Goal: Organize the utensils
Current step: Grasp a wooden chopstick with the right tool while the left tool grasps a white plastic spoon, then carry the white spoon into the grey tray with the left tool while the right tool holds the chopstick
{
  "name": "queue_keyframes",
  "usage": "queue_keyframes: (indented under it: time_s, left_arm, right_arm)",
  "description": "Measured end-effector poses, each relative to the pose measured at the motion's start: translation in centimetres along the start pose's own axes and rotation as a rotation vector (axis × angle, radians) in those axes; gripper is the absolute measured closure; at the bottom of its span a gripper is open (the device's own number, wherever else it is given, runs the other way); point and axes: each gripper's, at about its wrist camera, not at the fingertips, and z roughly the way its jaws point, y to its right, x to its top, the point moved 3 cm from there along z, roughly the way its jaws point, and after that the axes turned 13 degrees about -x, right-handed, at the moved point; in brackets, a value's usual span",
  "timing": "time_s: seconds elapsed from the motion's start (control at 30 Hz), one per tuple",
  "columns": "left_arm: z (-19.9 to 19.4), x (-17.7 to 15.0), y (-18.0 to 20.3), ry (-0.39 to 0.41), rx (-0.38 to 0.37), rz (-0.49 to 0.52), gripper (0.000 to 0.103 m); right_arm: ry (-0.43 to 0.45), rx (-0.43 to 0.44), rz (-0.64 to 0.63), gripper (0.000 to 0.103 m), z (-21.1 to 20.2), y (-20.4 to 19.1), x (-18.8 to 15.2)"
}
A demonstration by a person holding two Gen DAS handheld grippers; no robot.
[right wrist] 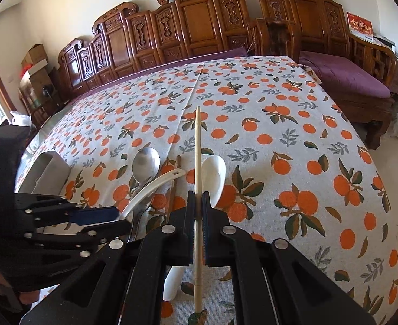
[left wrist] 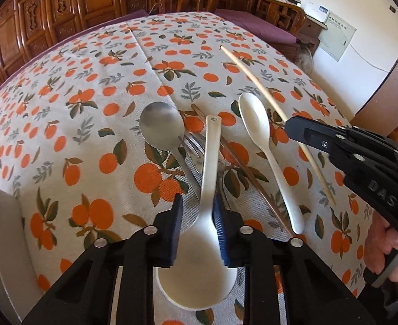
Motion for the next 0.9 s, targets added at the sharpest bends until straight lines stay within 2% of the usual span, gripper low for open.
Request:
queue_keyframes:
  time_s: [0.1,0.43,0.9]
  left_arm:
    - [-0.1,0.1,-0.1,0.013,-0.023,-0.025,0.094]
    - [-3.1,-1.1,0.2,0.045,-0.002,0.011,0.100]
    - [-9.9,-3.6,-1.5,0.113,0.033,-0.018,0.100]
  right_arm:
    - [-0.002,0.001,-0.006,0.097,0.0,-0.2,-0.1]
    - [-0.001,-0.010,-0.038,0.097,-0.1,-1.4,-0.2]
    - [0.029,-0.011,-0.077,0.097,-2.3,-4.3,-0.6]
